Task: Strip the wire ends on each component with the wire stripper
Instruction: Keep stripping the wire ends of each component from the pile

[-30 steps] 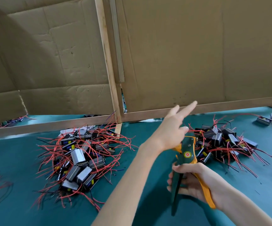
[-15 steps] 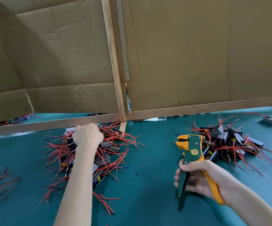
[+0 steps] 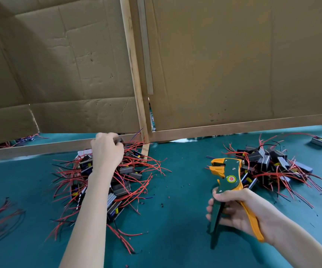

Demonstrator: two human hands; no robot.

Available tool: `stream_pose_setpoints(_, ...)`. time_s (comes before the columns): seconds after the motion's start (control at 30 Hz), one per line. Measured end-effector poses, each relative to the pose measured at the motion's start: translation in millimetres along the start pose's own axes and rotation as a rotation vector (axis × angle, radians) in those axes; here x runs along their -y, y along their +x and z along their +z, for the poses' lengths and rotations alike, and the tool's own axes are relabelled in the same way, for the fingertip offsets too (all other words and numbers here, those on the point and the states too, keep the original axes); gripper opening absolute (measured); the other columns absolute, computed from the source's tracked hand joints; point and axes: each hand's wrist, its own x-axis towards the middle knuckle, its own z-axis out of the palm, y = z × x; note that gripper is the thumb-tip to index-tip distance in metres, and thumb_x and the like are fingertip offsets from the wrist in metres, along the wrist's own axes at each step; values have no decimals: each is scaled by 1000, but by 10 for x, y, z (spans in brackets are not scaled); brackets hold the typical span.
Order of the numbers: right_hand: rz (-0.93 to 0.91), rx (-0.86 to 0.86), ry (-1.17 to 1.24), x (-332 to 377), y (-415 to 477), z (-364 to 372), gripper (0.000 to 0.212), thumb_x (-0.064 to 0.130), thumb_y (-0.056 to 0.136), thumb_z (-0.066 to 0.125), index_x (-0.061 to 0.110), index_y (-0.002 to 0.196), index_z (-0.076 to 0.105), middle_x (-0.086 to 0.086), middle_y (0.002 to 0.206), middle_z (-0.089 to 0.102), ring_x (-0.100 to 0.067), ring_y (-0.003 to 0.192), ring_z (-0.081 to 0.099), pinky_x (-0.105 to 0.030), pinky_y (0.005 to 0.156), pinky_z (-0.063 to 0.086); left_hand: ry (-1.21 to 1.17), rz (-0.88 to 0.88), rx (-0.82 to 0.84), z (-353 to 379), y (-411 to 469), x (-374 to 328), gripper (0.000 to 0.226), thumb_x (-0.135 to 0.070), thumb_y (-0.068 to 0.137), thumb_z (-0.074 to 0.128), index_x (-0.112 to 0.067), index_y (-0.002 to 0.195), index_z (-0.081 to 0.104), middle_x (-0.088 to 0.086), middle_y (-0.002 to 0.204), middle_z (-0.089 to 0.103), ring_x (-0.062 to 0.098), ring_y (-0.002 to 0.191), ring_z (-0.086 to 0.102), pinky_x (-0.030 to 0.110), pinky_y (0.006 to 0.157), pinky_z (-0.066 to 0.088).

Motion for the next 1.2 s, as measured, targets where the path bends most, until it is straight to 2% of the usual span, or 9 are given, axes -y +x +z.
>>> stream_pose_setpoints(0.23, -17, -24, 18, 1, 30, -31, 5, -3, 63, 69, -1, 67, 71, -23, 77, 64, -37, 67, 68, -47, 63, 59, -124, 70, -87, 72, -48, -240, 18, -16, 92, 55, -20, 106, 65, 4, 122, 55, 32, 117, 40, 44, 94, 33)
stream_pose_setpoints(0.37, -38, -27, 28, -7, 67, -50, 5, -2, 65, 68, 1, 67, 71, -21, 75, 64, -36, 67, 68, -47, 65, 59, -232, 289, -217, 98, -108, -421, 14, -15, 92, 59, -16, 104, 66, 2, 109, 62, 25, 106, 46, 35, 85, 38)
stream_pose_setpoints(0.5, -61, -40, 58, 0, 83, -63, 5, -1, 64, 68, 1, 66, 72, -22, 74, 65, -35, 66, 69, -46, 62, 59, -578, 284, 55, 213, -260, -628, 9, -13, 90, 60, -20, 96, 61, -7, 87, 64, 9, 81, 57, 10, 70, 41)
stream_pose_setpoints(0.7, -77, -65, 88, 27, 77, -70, 5, -1, 64, 66, 0, 67, 69, -22, 74, 64, -35, 65, 68, -46, 60, 59, -455, 135, 559, 631, -473, -657, 16, -8, 96, 44, -16, 103, 57, 4, 75, 58, 21, 59, 57, 35, 68, 54)
stream_pose_setpoints(0.77, -85, -70, 91, 38, 66, -72, 4, -2, 65, 66, -1, 68, 69, -23, 75, 64, -35, 64, 69, -45, 59, 59, -292, 149, 660, 732, -534, -625, 10, -13, 93, 49, -16, 99, 57, 6, 78, 61, 25, 63, 61, 35, 68, 52)
stream_pose_setpoints(0.87, -86, -67, 94, 44, 56, -66, 4, -2, 64, 65, -1, 66, 69, -23, 74, 64, -34, 63, 69, -45, 58, 59, -39, 222, 718, 819, -609, -598, 11, -21, 89, 56, -15, 98, 61, 8, 96, 65, 25, 82, 58, 31, 68, 41)
stream_pose_setpoints(0.97, -83, -62, 92, 43, 50, -63, 4, -2, 65, 65, -1, 67, 69, -23, 74, 64, -34, 63, 69, -44, 57, 59, 82, 270, 787, 873, -626, -583, 16, -12, 89, 53, -7, 97, 65, 12, 106, 67, 29, 98, 60, 33, 77, 44)
stream_pose_setpoints(1.1, -81, -62, 95, 37, 59, -66, 5, -2, 64, 66, -1, 68, 69, -23, 75, 64, -35, 64, 68, -45, 59, 59, -16, 271, 856, 913, -620, -567, 35, 2, 83, 44, -11, 111, 61, 5, 117, 64, 22, 111, 57, 28, 91, 44)
stream_pose_setpoints(1.2, -76, -65, 103, 33, 78, -75, 9, -2, 62, 67, -1, 71, 68, -22, 74, 64, -35, 65, 68, -46, 60, 59, -196, 269, 747, 959, -673, -598, 22, -8, 89, 54, -12, 109, 63, 2, 108, 68, 15, 99, 60, 22, 86, 43)
